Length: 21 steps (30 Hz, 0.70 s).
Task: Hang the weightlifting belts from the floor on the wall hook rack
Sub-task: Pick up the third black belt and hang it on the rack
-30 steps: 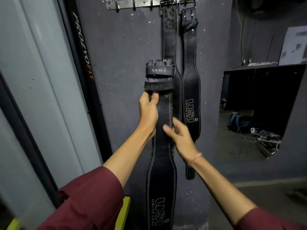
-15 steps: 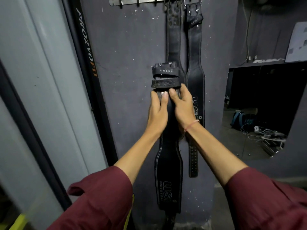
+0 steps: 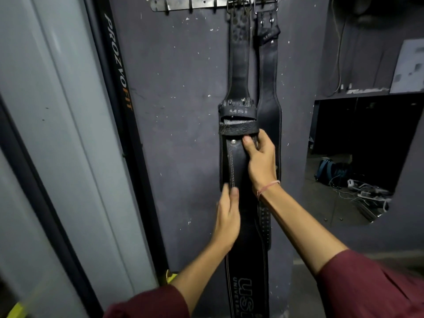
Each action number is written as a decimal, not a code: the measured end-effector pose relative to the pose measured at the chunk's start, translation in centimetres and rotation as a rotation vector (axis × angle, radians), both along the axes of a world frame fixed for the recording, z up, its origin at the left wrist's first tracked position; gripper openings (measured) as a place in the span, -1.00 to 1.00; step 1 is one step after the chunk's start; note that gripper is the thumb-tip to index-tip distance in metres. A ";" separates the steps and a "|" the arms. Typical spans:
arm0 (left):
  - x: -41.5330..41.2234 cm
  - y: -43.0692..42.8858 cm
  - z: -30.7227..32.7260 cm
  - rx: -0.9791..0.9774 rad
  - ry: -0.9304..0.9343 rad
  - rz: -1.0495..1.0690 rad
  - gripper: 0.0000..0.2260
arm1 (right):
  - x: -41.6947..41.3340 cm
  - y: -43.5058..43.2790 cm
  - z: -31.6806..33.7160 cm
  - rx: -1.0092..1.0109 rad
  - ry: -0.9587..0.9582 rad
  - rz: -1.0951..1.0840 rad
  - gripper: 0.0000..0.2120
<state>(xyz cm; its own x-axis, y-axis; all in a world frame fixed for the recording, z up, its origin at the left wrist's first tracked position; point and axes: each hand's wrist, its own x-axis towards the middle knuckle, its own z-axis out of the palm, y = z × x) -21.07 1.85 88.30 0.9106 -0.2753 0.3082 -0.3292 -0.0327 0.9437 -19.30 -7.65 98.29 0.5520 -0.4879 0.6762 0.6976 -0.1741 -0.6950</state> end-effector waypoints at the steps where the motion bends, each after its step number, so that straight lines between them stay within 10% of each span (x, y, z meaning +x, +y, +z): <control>1: 0.4 -0.6 2.1 -0.071 0.024 0.001 -0.45 | 0.0 0.0 -0.5 0.000 0.006 0.002 -0.86; 5: 2.0 -1.4 9.9 -0.439 0.190 -0.100 -0.21 | -0.5 0.1 -1.9 -0.008 0.027 0.061 -0.85; 15: 5.3 -0.8 16.3 -0.404 0.094 -0.088 -0.70 | -0.9 0.2 -1.5 -0.054 0.056 0.166 -0.80; 21: 5.7 -0.8 14.4 -0.437 -0.117 0.065 -0.56 | -2.6 0.6 -6.8 -0.130 0.283 0.265 -0.30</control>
<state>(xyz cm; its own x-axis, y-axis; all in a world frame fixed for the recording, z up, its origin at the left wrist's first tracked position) -15.35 1.00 102.71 0.8739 -0.0397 0.4845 -0.4449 0.3361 0.8301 -21.90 -7.02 91.50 0.8201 -0.2242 0.5264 0.5148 -0.1125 -0.8499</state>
